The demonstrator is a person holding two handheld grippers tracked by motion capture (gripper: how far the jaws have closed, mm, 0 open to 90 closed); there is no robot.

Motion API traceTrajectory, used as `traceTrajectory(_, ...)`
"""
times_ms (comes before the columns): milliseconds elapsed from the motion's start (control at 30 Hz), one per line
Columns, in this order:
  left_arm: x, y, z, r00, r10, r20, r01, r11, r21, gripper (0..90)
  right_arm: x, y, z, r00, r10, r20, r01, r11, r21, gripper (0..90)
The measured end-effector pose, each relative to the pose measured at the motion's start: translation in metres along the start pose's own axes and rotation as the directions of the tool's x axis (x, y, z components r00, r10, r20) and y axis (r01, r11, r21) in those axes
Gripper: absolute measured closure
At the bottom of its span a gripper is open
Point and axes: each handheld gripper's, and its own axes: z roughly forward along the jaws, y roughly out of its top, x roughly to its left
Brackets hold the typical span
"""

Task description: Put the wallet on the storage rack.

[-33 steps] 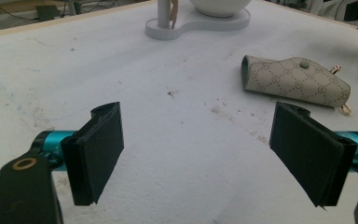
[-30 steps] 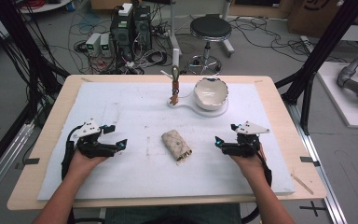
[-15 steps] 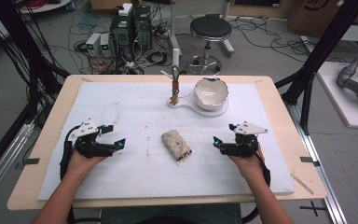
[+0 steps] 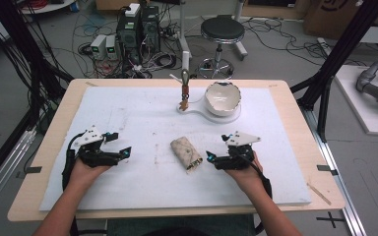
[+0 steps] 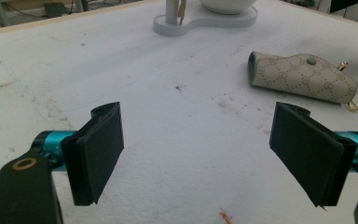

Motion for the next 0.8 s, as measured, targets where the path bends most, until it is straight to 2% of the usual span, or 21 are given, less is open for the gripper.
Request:
traceTrajectory(33, -0.001, 0.001, -0.001, 1.0, 0.005, -0.004, -0.005, 1.0, 0.001, 17.6, 0.0, 0.0, 0.0, 1.0, 0.0, 0.0, 0.0, 1.0, 0.0, 18.6)
traceTrajectory(100, -0.003, 0.002, -0.004, 0.9999, 0.015, -0.004, -0.015, 0.9999, 0.0, 17.6, 0.012, 0.004, 0.008, 0.9997, -0.018, -0.015, 0.018, 1.0, 0.024, 18.7)
traceTrajectory(167, -0.004, 0.001, -0.006, 0.9998, 0.021, -0.007, -0.021, 0.9998, 0.0, 17.6, 0.015, 0.006, 0.011, 0.9996, -0.027, -0.012, 0.027, 0.999, 0.024, 18.6)
traceTrajectory(267, -0.005, 0.0, -0.01, 0.9998, 0.015, -0.016, -0.015, 0.9999, -0.003, 17.6, 0.016, 0.009, 0.013, 0.9998, -0.017, -0.009, 0.017, 1.0, 0.02, 18.6)
traceTrajectory(367, -0.004, -0.002, -0.011, 0.9998, 0.013, -0.018, -0.013, 0.9999, 0.006, 17.6, 0.017, 0.011, 0.017, 0.9998, 0.014, -0.014, -0.014, 1.0, 0.017, 18.6)
traceTrajectory(400, -0.004, -0.002, -0.011, 0.9998, 0.013, -0.013, -0.013, 0.9998, 0.014, 17.6, 0.017, 0.012, 0.019, 0.9997, 0.017, -0.016, -0.017, 1.0, 0.02, 18.6)
traceTrajectory(467, -0.005, -0.002, -0.012, 0.9998, 0.018, -0.013, -0.018, 0.9997, 0.015, 17.6, 0.02, 0.015, 0.026, 0.9996, 0.027, 0.009, -0.028, 0.998, 0.052, 18.6)
traceTrajectory(567, -0.007, -0.002, -0.015, 0.9995, 0.027, -0.016, -0.027, 0.9995, 0.014, 17.6, 0.026, 0.018, 0.036, 0.9993, 0.037, -0.002, -0.037, 0.997, 0.068, 18.6)
traceTrajectory(800, -0.007, -0.004, -0.021, 0.9993, 0.026, -0.027, -0.026, 0.9996, 0.013, 17.6, 0.037, 0.022, 0.056, 0.9987, 0.029, -0.042, -0.024, 0.994, 0.108, 18.6)
